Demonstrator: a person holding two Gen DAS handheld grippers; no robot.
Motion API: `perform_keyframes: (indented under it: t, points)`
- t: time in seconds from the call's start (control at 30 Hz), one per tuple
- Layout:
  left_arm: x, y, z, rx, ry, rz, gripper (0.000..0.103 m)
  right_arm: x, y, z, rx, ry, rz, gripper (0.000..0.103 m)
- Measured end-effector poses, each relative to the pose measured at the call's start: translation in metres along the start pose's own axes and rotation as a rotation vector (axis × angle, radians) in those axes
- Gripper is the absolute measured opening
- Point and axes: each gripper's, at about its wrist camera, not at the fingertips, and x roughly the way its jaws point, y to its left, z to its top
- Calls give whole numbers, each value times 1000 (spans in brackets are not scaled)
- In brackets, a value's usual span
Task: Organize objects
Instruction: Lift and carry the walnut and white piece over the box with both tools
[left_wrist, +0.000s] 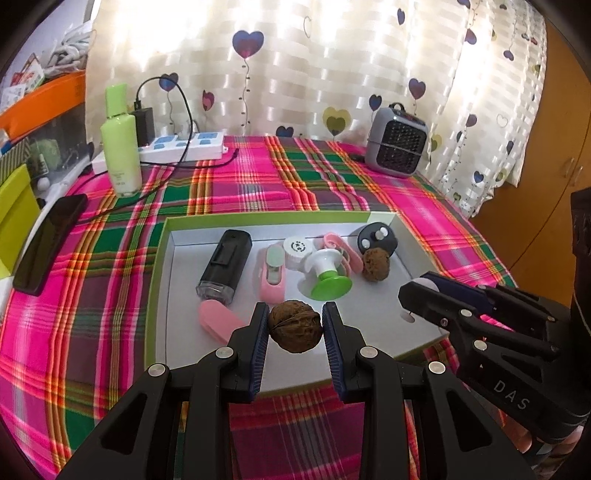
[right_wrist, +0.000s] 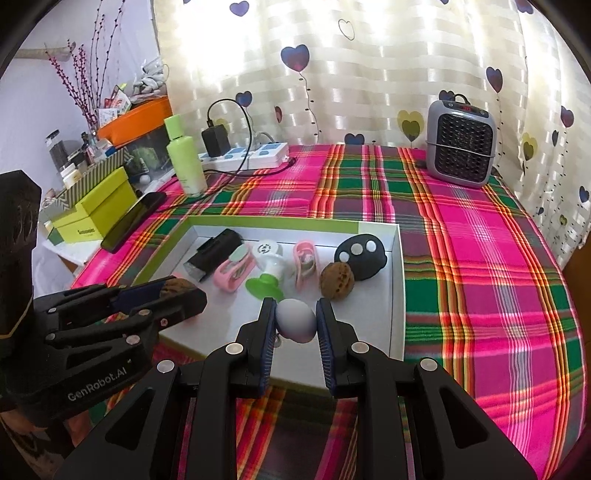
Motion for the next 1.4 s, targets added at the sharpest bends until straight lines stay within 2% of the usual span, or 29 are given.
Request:
perform_keyframes:
  t: [0.83, 1.13, 1.4]
  points:
    - [35, 2, 6, 4, 47, 22, 27, 37, -13, 0, -11, 86, -24, 23]
    - [42, -1, 6, 14, 60, 24, 27, 40, -15, 0, -19, 84, -45, 23]
    - [43, 1, 6, 12, 63, 30, 27, 41, -8, -1, -34, 81, 9, 23]
